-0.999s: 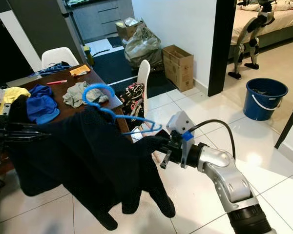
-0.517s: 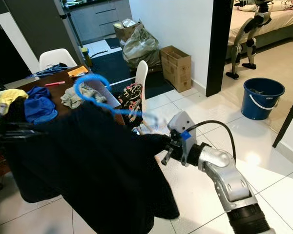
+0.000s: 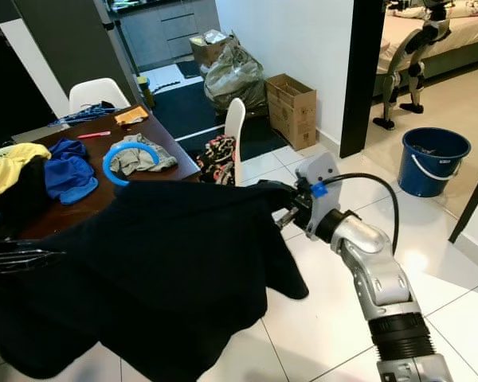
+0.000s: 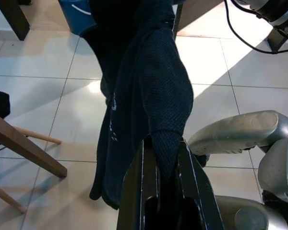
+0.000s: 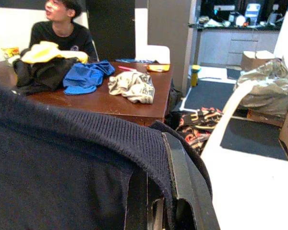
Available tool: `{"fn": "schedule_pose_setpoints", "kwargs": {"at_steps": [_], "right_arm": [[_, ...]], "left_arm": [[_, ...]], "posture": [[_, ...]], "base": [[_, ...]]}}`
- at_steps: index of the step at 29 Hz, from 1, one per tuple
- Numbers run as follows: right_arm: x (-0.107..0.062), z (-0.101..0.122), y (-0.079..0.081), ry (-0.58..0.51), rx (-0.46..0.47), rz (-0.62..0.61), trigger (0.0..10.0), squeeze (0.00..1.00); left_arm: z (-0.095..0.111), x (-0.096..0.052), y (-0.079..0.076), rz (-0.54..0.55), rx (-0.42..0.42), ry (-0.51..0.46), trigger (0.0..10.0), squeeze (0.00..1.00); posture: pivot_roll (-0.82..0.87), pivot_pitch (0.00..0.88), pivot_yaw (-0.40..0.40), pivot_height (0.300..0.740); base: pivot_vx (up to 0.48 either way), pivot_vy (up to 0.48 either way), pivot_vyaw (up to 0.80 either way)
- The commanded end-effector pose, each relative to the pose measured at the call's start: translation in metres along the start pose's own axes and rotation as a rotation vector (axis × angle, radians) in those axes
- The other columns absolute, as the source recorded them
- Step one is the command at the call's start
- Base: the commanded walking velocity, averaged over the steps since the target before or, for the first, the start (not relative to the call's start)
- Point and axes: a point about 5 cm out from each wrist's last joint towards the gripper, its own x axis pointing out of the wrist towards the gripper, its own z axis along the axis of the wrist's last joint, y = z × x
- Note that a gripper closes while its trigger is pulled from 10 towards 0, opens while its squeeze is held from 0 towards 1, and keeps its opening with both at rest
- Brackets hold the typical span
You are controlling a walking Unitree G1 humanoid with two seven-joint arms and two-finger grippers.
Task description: Hang hanger
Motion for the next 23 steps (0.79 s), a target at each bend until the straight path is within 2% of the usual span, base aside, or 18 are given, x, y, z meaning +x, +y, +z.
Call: {"fn": "schedule_pose_setpoints", "kwargs": {"at_steps": [1, 3, 7, 8, 11, 12, 13, 16, 17, 18, 20, 21, 23], "right_arm": [[-0.002, 0.007, -0.003, -0.039, -0.016, 0.012, 0.0, 0.0], [-0.003, 0.007, -0.004, -0.038, -0.02, 0.009, 0.0, 0.0], [-0.01, 0.007, -0.013, 0.012, -0.098, 0.023, 0.0, 0.0], [-0.012, 0.007, -0.018, 0.028, -0.126, 0.015, 0.0, 0.0], [-0.018, 0.009, -0.037, 0.113, -0.297, -0.054, 0.0, 0.0], [-0.018, 0.009, -0.037, 0.113, -0.297, -0.054, 0.0, 0.0], [-0.019, 0.009, -0.041, 0.13, -0.338, -0.073, 0.0, 0.0], [-0.019, 0.011, -0.045, 0.139, -0.376, -0.091, 0.0, 0.0], [-0.017, 0.015, -0.052, 0.143, -0.446, -0.13, 0.0, 0.0], [-0.017, 0.015, -0.052, 0.143, -0.446, -0.13, 0.0, 0.0], [-0.011, 0.027, -0.058, 0.125, -0.581, -0.185, 0.0, 0.0], [-0.011, 0.027, -0.058, 0.125, -0.581, -0.185, 0.0, 0.0], [-0.004, 0.036, -0.054, 0.073, -0.644, -0.178, 0.0, 0.0]], "left_arm": [[0.001, 0.0, -0.003, 0.001, -0.004, -0.023, 10.0, 0.0], [0.001, 0.0, -0.004, -0.002, -0.008, -0.021, 10.0, 0.0], [0.001, 0.002, -0.003, 0.004, -0.002, -0.006, 10.0, 0.0], [0.0, 0.002, -0.003, 0.006, -0.002, 0.001, 10.0, 0.0], [0.0, 0.0, -0.003, 0.011, 0.015, 0.055, 10.0, 0.0], [0.0, 0.0, -0.003, 0.011, 0.015, 0.055, 10.0, 0.0], [0.0, 0.0, -0.003, 0.011, 0.02, 0.061, 10.0, 0.0], [0.001, 0.0, -0.002, 0.013, 0.023, 0.061, 10.0, 0.0], [0.003, 0.001, -0.001, 0.015, 0.034, 0.063, 10.0, 0.0], [0.003, 0.001, -0.001, 0.015, 0.034, 0.063, 10.0, 0.0], [0.008, 0.008, -0.002, 0.0, 0.062, 0.062, 10.0, 0.0], [0.008, 0.008, -0.002, 0.0, 0.062, 0.062, 10.0, 0.0], [0.01, 0.018, -0.005, -0.031, 0.077, 0.055, 10.0, 0.0]], "posture": [[0.01, 0.0, 0.135, 0.74], [0.01, 0.0, 0.135, 0.74], [0.01, 0.0, 0.136, 0.74], [0.01, 0.0, 0.136, 0.74], [0.01, 0.0, 0.136, 0.74], [0.01, 0.0, 0.136, 0.74], [0.01, 0.0, 0.132, 0.74], [0.01, 0.0, 0.128, 0.74], [0.01, 0.0, 0.128, 0.74], [0.01, 0.0, 0.128, 0.74], [0.01, 0.0, 0.124, 0.74], [0.01, 0.0, 0.124, 0.74], [0.01, 0.0, 0.119, 0.74]], "base": [[0.0, 0.0, 0.0], [0.0, 0.0, 0.0], [0.0, 0.0, 0.0], [0.0, 0.0, 0.0], [0.0, 0.0, 0.0], [0.0, 0.0, 0.0], [0.0, 0.0, 0.0], [0.0, 0.0, 0.0], [0.0, 0.0, 0.0], [0.0, 0.0, 0.0], [0.0, 0.0, 0.0], [0.0, 0.0, 0.0], [0.0, 0.0, 0.0]]}}
